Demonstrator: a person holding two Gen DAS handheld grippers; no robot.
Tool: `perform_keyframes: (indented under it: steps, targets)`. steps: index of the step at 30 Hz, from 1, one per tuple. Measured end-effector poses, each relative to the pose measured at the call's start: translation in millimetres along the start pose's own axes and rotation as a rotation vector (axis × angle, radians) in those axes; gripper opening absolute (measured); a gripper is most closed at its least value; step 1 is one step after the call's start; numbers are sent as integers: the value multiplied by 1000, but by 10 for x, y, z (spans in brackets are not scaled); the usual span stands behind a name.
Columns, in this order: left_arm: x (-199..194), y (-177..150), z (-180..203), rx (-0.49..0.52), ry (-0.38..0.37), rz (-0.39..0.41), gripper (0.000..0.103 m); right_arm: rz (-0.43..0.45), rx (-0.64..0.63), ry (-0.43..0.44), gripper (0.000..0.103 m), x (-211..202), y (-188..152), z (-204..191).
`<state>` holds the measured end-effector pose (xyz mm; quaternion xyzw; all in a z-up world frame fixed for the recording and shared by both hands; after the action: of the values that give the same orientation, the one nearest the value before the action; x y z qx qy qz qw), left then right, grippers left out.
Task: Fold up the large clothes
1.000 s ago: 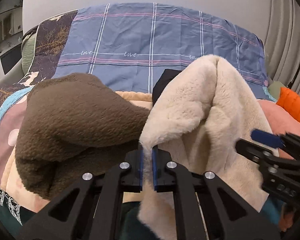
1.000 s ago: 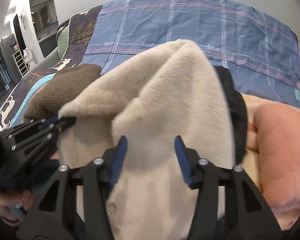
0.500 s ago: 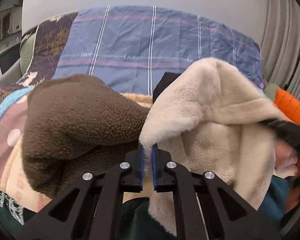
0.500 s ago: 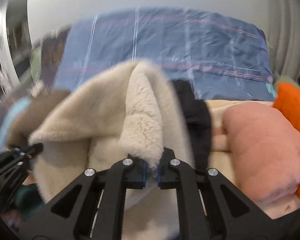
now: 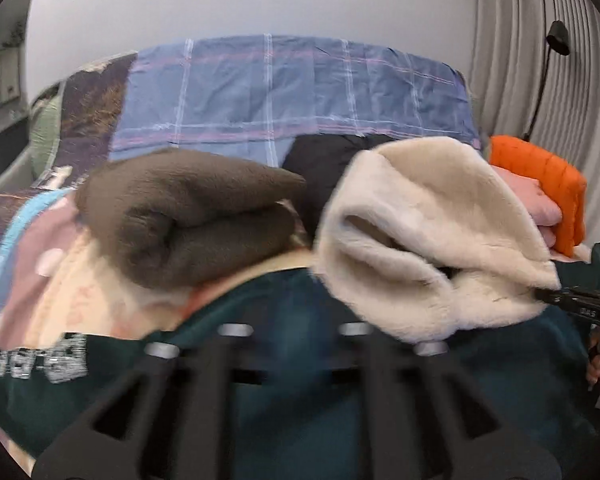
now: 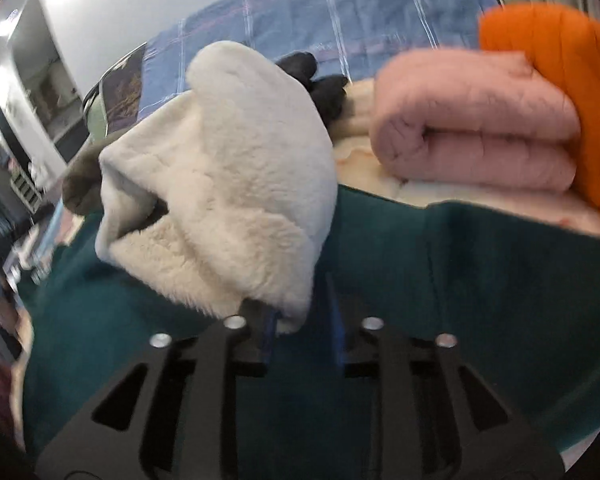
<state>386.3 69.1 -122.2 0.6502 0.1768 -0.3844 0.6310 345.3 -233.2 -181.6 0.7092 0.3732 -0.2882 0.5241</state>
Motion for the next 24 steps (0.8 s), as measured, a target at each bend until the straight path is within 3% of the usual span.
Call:
perform_keyframes:
  steps: [2, 4, 6, 10, 11, 12, 13, 14, 15, 16, 20, 24]
  targets:
    - [70, 132, 97, -1, 1, 32, 57, 24, -18, -9, 46, -62, 103, -53]
    - [184, 245, 213, 27, -22, 34, 60, 50, -66, -75, 58, -89, 197, -93]
    - [423, 359, 330, 59, -4, 2, 61, 53, -107, -133, 59, -52, 292, -125]
    - [944, 528, 376, 89, 101, -70, 61, 54, -137, -209, 58, 69, 454, -127]
    - [1045, 593, 354, 75, 114, -75, 52, 67, -149, -236, 59, 92, 503, -131]
    - [1065, 640, 348, 64, 103, -69, 24, 93, -166, -272, 58, 86, 585, -158]
    - [1056, 701, 332, 47, 101, -64, 10, 117, -180, -294, 52, 80, 662, -181]
    - [1003, 740, 321, 32, 98, -50, 7, 155, -203, -315, 28, 32, 757, -235]
    - [916, 795, 334, 20, 78, -23, 6, 172, -216, -318, 15, -6, 820, -247]
    - [796, 838, 345, 20, 58, 12, 6, 202, -220, -307, 9, -96, 890, -292]
    - [88, 768, 371, 52, 12, 127, 5, 334, -197, -163, 8, -595, 851, -413]
    - [-728, 282, 368, 62, -49, 227, 0, 379, -295, -129, 13, -867, 321, -522]
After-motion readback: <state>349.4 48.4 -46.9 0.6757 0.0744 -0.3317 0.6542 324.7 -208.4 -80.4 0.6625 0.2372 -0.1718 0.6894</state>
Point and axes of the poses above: each gripper's, at about its wrist camera, not at the fingertips, and x roughly the way its jaws point, z to its right, y to its top, the point moved 8 cm from there along x, roughly the way its jaws point, and after that the axes turned 8 degrees about -z, right-handed, at the moved point
